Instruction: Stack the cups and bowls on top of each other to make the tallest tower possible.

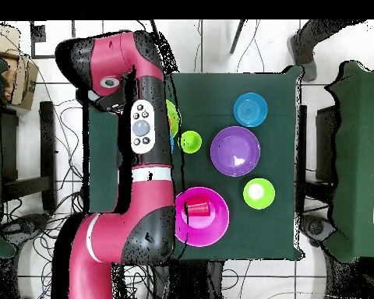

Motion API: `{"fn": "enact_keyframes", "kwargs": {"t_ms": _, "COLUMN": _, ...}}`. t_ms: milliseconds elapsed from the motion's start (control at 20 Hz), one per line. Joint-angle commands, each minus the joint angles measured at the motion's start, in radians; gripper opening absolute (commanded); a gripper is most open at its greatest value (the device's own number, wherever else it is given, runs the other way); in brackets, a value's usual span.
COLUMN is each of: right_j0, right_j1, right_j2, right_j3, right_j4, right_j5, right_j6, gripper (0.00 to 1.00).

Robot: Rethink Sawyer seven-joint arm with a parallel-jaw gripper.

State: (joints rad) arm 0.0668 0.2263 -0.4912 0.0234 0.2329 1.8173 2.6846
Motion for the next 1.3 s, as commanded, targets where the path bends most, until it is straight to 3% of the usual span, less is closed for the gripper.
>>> {"fn": "enact_keyframes", "kwargs": {"t_ms": 50, "right_j0": -0.01, "right_j1": 0.019, "right_j2": 0.007, "right_j3": 0.054, "right_j4": 0.0, "right_j5": -0.118, "right_j6": -0.256, "gripper": 0.0}}
{"fn": "enact_keyframes", "kwargs": {"t_ms": 400, "right_j0": -0.031, "right_j1": 0.051, "right_j2": -0.02, "right_j3": 0.038, "right_j4": 0.031, "right_j5": -0.192, "right_j6": -0.303, "gripper": 0.0}}
{"fn": "enact_keyframes", "kwargs": {"t_ms": 800, "right_j0": -0.033, "right_j1": 0.057, "right_j2": -0.065, "right_j3": 0.035, "right_j4": 0.07, "right_j5": -0.181, "right_j6": -0.301, "gripper": 0.0}}
{"fn": "enact_keyframes", "kwargs": {"t_ms": 1000, "right_j0": -0.031, "right_j1": 0.047, "right_j2": -0.086, "right_j3": 0.04, "right_j4": 0.104, "right_j5": -0.133, "right_j6": -0.295, "gripper": 0.0}}
{"fn": "enact_keyframes", "kwargs": {"t_ms": 1300, "right_j0": -0.042, "right_j1": 0.042, "right_j2": -0.177, "right_j3": 0.017, "right_j4": 0.225, "right_j5": -0.027, "right_j6": -0.286, "gripper": 0.0}}
